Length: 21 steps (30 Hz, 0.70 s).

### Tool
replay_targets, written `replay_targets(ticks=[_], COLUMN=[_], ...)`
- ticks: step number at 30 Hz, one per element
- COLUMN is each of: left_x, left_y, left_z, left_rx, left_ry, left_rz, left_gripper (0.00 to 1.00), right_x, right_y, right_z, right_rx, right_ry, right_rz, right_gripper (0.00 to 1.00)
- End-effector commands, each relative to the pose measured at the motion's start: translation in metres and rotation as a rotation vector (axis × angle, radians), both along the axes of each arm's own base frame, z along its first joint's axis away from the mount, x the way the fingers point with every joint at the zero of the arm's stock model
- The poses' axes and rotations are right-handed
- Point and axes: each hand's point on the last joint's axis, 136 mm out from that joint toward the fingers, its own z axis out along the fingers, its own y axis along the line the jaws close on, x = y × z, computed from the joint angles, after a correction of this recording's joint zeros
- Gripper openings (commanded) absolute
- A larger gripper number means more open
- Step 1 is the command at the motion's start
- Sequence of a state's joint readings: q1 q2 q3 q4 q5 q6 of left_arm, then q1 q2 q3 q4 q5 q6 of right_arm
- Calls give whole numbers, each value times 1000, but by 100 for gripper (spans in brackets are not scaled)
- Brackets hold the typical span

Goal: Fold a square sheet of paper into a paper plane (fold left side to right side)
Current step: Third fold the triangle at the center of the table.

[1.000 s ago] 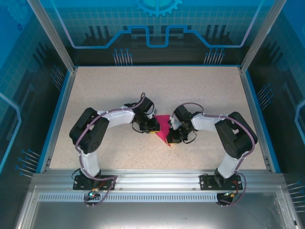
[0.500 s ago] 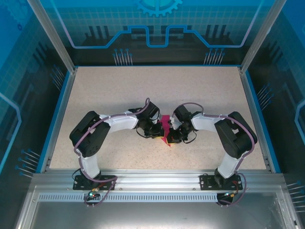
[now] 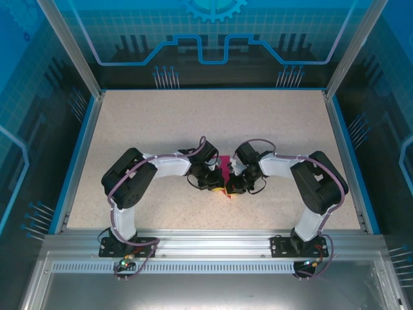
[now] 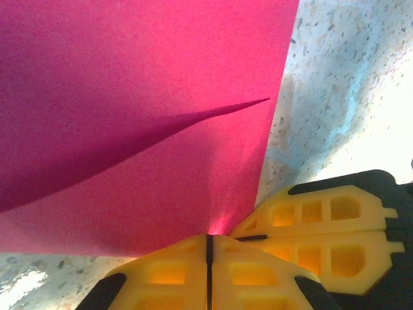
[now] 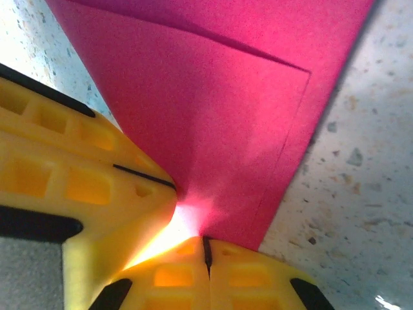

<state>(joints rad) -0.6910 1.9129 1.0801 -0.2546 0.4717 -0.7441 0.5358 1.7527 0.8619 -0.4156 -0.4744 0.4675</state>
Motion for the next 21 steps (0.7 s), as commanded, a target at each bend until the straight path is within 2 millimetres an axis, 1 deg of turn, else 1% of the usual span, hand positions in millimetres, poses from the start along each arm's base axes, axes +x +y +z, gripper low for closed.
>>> replay_targets(ticks=[1,7,9,13,17,21], left_x=[0,1,5,21,42,54], left_y=[0,18,28,48,70,92], left_z=[-10,-29,-34,-36,-39,-44], left_rx=[26,110,127,136,162,180], left_ry=[19,23,21,10,-10,-7], left_rz=[2,10,26,56,77,112], left_gripper=[9,8,8,8,8,8], right_x=[-29,-30,-30,-33,-34,-34], right_y=[-46,-51,-53,-57,-60,-60], right_z=[-47,-47,-47,-48,-48,-48], right_rx=[-257,-286,-295,-310,-323,-321], right_ry=[99,99,97,104,106,105], right_rz=[-8,-4,-2,1,3,0], right_gripper=[1,1,1,1,1,1])
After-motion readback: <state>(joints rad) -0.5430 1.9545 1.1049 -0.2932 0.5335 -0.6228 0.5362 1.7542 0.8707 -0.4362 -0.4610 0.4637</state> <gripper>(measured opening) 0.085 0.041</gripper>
